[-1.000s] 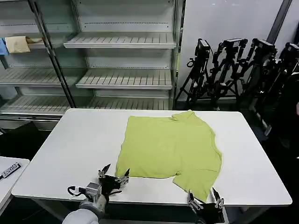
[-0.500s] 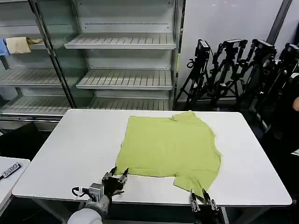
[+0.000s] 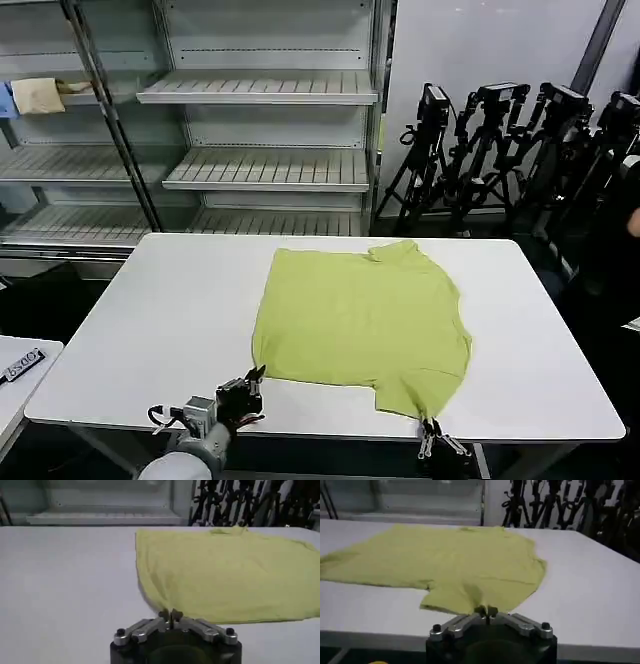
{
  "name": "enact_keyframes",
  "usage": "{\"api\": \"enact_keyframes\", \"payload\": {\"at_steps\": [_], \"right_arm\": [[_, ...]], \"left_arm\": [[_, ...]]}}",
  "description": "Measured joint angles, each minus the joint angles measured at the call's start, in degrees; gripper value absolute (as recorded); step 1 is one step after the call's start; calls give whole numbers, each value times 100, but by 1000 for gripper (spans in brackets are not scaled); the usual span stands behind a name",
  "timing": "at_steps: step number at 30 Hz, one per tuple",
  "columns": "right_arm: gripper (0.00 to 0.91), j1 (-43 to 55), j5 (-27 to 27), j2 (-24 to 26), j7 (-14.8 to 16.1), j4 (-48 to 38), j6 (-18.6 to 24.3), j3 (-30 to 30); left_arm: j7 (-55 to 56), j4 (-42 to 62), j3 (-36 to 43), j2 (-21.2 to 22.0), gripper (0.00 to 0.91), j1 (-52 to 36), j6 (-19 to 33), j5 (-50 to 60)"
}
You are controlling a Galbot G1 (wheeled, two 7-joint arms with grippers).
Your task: Fold and organize the clothes.
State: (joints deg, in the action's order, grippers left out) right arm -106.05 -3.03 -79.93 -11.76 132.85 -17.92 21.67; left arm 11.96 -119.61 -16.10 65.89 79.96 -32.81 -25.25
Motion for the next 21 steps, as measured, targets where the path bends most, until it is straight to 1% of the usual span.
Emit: {"api": "enact_keyframes", "payload": {"at_steps": [2, 11, 12, 14, 21], "right_arm": [[0, -84, 26, 21, 3, 131, 22, 10], [0, -415, 86, 67, 18, 722, 56, 125], [0, -425, 84, 68, 23, 770, 57, 140], [0, -436, 69, 73, 32, 854, 57, 176], [0, -265, -87, 147, 47, 951, -1, 349]], "left_arm": [[3, -103, -39, -28, 20, 77, -13, -15], [33, -797, -305, -112, 10, 554, 3, -50], [36, -880, -337, -116, 20, 615, 16, -50], [47, -1049, -411, -130, 10, 740, 44, -50], [70, -1500, -602, -207, 20, 1008, 141, -59]]}}
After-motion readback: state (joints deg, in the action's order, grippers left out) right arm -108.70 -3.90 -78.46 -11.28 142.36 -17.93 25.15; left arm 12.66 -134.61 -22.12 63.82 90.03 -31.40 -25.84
